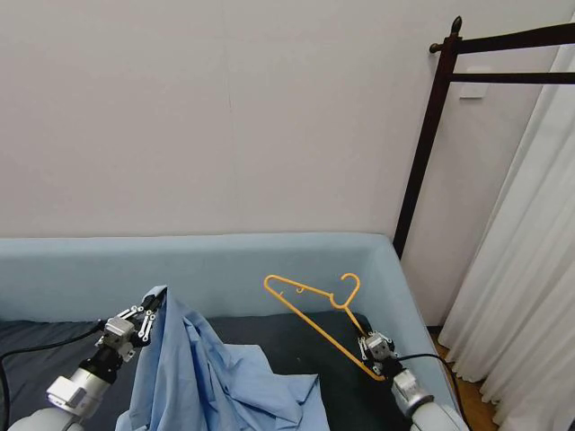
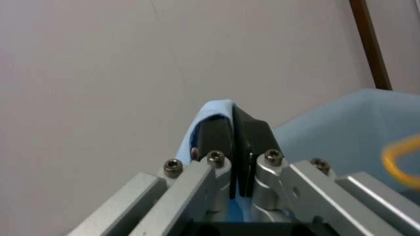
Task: Pick up the clothes from the sofa and hang them on the clothes hanger.
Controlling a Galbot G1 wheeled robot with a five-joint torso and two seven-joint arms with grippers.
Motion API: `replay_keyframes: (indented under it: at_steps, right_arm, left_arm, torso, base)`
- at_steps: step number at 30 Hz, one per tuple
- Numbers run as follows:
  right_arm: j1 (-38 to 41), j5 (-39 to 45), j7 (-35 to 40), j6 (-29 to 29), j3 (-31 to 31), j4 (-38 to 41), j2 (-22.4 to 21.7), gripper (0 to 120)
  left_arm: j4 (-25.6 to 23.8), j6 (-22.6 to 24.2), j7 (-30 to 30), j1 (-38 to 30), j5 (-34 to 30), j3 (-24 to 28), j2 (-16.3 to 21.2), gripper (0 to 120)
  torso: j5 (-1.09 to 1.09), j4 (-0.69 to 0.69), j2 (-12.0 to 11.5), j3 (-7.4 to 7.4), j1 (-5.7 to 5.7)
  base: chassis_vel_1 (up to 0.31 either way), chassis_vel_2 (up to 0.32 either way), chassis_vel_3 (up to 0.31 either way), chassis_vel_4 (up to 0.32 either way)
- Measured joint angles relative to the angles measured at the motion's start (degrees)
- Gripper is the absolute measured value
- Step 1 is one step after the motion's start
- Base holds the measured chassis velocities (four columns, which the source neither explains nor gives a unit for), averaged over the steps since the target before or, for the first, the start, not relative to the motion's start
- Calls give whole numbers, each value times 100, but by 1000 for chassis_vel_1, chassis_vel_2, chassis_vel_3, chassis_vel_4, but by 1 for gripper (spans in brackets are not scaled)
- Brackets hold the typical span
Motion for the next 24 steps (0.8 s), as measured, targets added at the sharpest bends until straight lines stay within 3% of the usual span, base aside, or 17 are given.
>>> replay_keyframes:
  at_steps: [2,6,16,24]
  right_arm:
    - [-162,-399,46,138,-4,91,4,5]
    - [-373,-2261,697,368,-277,56,380,5]
    - [297,-2654,1366,151,-795,-261,630,5]
    - [270,-2693,1375,643,-970,-132,641,5]
  left_arm:
    - [-48,-15,2,15,-29,-17,1,0]
    - [-394,-118,37,193,-43,-56,-113,0]
    - [-814,-301,354,445,306,34,-167,0]
    - [-456,-478,538,275,376,181,-229,0]
  torso:
    - [0,0,0,0,-1]
    - [-1,5,0,0,-1]
    - [-1,6,0,1,0]
    - [-2,4,0,1,0]
  base:
    - [0,0,0,0]
    - [0,0,0,0]
    - [0,0,0,0]
    - [0,0,0,0]
